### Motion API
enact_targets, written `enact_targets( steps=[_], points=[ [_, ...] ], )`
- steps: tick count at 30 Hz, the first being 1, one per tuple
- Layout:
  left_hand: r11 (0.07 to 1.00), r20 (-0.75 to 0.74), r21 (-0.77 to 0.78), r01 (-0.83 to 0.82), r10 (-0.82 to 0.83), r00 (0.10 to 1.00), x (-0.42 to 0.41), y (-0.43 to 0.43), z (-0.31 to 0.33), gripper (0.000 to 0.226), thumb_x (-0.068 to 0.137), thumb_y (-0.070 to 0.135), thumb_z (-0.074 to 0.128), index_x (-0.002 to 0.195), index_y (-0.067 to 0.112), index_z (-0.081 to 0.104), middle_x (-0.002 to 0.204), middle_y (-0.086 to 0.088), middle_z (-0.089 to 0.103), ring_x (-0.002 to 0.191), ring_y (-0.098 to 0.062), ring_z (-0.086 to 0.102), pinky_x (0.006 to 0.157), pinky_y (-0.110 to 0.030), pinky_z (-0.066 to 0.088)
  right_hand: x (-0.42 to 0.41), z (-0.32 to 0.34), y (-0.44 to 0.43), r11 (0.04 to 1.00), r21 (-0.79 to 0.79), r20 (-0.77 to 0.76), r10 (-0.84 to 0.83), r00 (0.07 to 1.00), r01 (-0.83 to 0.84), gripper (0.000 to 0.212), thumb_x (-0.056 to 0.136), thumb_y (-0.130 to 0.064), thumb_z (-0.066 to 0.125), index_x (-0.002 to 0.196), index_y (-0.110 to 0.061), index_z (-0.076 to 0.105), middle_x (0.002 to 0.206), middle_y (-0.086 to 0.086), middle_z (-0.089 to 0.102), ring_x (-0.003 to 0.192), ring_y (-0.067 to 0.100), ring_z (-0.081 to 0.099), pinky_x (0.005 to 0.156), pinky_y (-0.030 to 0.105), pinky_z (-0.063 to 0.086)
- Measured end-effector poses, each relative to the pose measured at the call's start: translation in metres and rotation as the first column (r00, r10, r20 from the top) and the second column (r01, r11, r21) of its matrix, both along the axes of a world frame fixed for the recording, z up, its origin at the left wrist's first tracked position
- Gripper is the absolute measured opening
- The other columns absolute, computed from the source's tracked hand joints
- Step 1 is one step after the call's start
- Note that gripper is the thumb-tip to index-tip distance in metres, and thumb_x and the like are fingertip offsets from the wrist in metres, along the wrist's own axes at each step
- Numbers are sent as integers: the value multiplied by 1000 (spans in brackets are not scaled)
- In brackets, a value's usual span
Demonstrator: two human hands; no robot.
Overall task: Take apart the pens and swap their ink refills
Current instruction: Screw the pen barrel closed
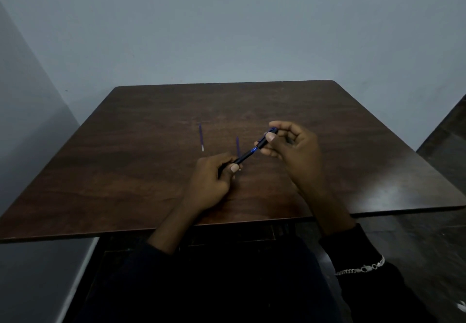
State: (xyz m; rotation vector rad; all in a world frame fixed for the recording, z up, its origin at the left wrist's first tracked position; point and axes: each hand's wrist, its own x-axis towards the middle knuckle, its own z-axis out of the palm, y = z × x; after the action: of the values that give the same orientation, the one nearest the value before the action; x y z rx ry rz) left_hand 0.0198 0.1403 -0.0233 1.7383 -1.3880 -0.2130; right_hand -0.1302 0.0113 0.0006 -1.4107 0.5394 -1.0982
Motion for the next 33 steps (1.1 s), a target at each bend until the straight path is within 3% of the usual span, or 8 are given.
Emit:
enact_targets(
  steps=[7, 11, 16, 23, 27, 29, 33],
  points=[
    [1000, -5, -9, -2, 2, 1000, 0, -1, -2, 16, 100, 5, 61, 93, 5, 76, 74, -14, 69, 70, -30, 64, 69, -46, 49, 4, -9, 2, 999, -40, -64, 2, 998, -4, 20, 91, -1, 72, 101, -19, 73, 97, 11, 70, 85, 19, 78, 69, 28, 63],
    [1000, -6, 3, -5, 5, 1000, 1, -2, -2, 17, 100, 5, 61, 96, 8, 77, 74, -8, 71, 71, -23, 65, 70, -39, 48, 5, -14, 3, 998, -66, -104, -12, 995, 5, 22, 90, -7, 75, 98, -27, 74, 97, 7, 70, 83, 18, 78, 70, 30, 63],
    [1000, 3, 12, 4, -4, 1000, 0, 0, -1, 18, 99, 3, 61, 91, 6, 76, 70, 0, 70, 65, -15, 64, 64, -27, 45, 6, -15, 5, 998, -56, -143, 29, 989, -37, 22, 87, -3, 78, 95, -22, 74, 96, 15, 71, 78, 18, 78, 67, 26, 62],
    [998, 23, 61, -5, 3, 1000, 1, 0, -2, 19, 97, -1, 60, 82, 3, 71, 67, -2, 69, 59, -9, 57, 61, -28, 42, 10, -22, 11, 999, -51, -139, -2, 990, -5, 23, 87, 3, 76, 97, -17, 73, 90, 8, 69, 75, 14, 77, 65, 21, 60],
    [999, 16, 45, -13, 12, 1000, 2, 0, -2, 43, 93, -5, 60, 67, 29, 60, 59, 11, 60, 58, 1, 58, 56, -10, 37, 13, -26, 14, 998, -56, -139, -18, 990, 10, 24, 86, 2, 77, 97, -19, 74, 92, 4, 72, 80, 16, 78, 68, 23, 61],
    [999, 10, 29, -17, 16, 1000, 2, 0, -1, 52, 92, -6, 60, 64, 37, 55, 57, 13, 58, 57, 3, 58, 56, -8, 37, 13, -26, 15, 998, -62, -156, -23, 988, 13, 24, 86, 1, 77, 97, -20, 74, 96, 4, 72, 83, 16, 78, 69, 23, 61],
    [999, -2, 45, -15, 15, 1000, 1, -1, -1, 42, 97, 1, 61, 69, 32, 63, 62, 8, 64, 59, 2, 59, 57, -9, 38, 13, -18, 9, 998, -55, -197, 3, 980, -14, 23, 87, 1, 77, 94, -21, 73, 96, 12, 72, 82, 19, 77, 68, 26, 61]
  ],
)
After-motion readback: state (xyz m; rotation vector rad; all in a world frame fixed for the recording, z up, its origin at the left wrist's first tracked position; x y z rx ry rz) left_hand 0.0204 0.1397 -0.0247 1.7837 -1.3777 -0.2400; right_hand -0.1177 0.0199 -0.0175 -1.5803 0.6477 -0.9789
